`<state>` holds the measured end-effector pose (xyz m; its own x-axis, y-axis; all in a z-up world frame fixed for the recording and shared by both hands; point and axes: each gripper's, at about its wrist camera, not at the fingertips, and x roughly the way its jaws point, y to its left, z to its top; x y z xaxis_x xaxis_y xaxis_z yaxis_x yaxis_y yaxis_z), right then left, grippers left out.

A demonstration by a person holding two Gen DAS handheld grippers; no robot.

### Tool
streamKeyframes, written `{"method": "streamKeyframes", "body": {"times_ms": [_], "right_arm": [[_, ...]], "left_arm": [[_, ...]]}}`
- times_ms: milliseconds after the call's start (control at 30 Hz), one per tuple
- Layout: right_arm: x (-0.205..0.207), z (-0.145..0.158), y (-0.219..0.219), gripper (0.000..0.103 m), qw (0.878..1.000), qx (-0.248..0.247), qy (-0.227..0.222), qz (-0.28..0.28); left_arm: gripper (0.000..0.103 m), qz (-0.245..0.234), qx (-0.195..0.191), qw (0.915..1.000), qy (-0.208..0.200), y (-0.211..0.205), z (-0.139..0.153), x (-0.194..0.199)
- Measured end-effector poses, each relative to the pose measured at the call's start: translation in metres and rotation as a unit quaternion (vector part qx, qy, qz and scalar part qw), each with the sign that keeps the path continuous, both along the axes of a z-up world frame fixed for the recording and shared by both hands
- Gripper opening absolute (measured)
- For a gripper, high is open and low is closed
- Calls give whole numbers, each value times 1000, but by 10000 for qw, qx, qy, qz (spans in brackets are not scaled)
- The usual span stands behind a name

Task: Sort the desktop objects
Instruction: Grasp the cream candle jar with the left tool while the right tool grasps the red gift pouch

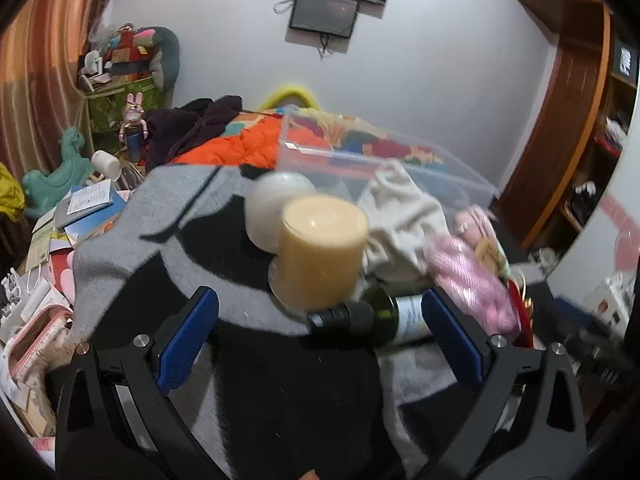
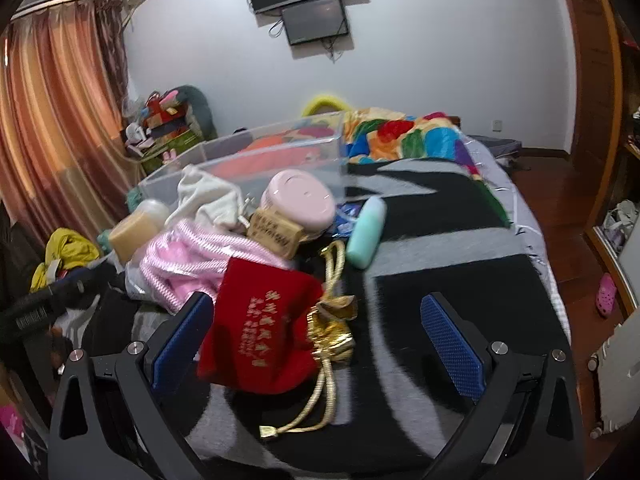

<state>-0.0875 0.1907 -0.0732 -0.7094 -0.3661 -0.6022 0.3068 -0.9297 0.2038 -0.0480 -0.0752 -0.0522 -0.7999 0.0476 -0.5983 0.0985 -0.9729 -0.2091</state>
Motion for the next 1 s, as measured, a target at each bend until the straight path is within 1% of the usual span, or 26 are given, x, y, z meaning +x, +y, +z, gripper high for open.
{"method": "streamKeyframes", "body": {"times_ms": [67, 200, 267, 300, 367, 433, 467, 533, 567, 600, 633, 667, 700, 767, 833, 867, 900, 933, 967, 1000], "right_arm": [[-1, -5, -7, 103, 9999, 23, -61, 95], [-4, -13, -19, 103, 9996, 166, -151, 165], [-5, -17, -22, 103, 9995, 194, -176, 194], [-5, -18, -23, 103, 9994, 199, -184, 205], [-6, -20, -23, 102, 9994, 195, -195, 201], [-7, -21, -20, 102, 9994, 146, -215, 241], [-7, -22, -19, 101, 9993, 120, -237, 271], [-8, -23, -16, 93, 9988, 48, -270, 401], [-9, -23, -15, 91, 9985, 17, -284, 458], [-9, -23, -14, 87, 9983, -13, -290, 507], [-9, -24, -13, 84, 9980, -55, -295, 559], [-9, -24, -13, 83, 9978, -84, -296, 595], [-8, -23, -12, 80, 9977, -96, -270, 621], [-5, -20, -10, 70, 9975, -113, -193, 667], [-3, -17, -8, 57, 9969, -142, -139, 760], [-1, -16, -7, 54, 9966, -141, -109, 804], [0, -15, -6, 48, 9964, -133, -84, 830], [1, -14, -5, 42, 9963, -123, -64, 851], [2, -13, -4, 39, 9962, -118, -52, 856], [2, -12, -3, 33, 9962, -109, -36, 861]], "left_arm": [[103, 136, -36, 9999, 76, -5, 4, -4], [103, 113, 36, 9999, 41, -8, 4, -16], [103, 59, 146, 9999, -43, -9, 1, -24], [103, 105, 188, 9997, -79, -9, -2, -27], [103, 224, 119, 9996, -150, -8, -5, -32], [103, 318, 125, 9990, -304, -8, -9, -40], [103, 302, 188, 9984, -446, -9, -12, -45], [102, 152, 317, 9972, -661, -10, -17, -53], [98, 100, 349, 9967, -720, -9, -19, -56], [93, 46, 354, 9960, -813, -9, -20, -60], [82, -3, 328, 9955, -888, -7, -21, -62], [76, -69, 319, 9946, -983, -6, -23, -65], [76, -111, 337, 9941, -1022, -4, -24, -67], [76, -99, 288, 9940, -1053, -2, -25, -69], [76, -76, 252, 9942, -1045, 0, -25, -69], [74, -41, 247, 9943, -1039, 1, -27, -69], [73, -6, 237, 9943, -1036, 2, -27, -69], [69, 62, 191, 9945, -1027, 2, -27, -68], [68, 85, 156, 9948, -1002, 3, -27, -66], [68, 95, 166, 9950, -978, 1, -27, -65]]}}
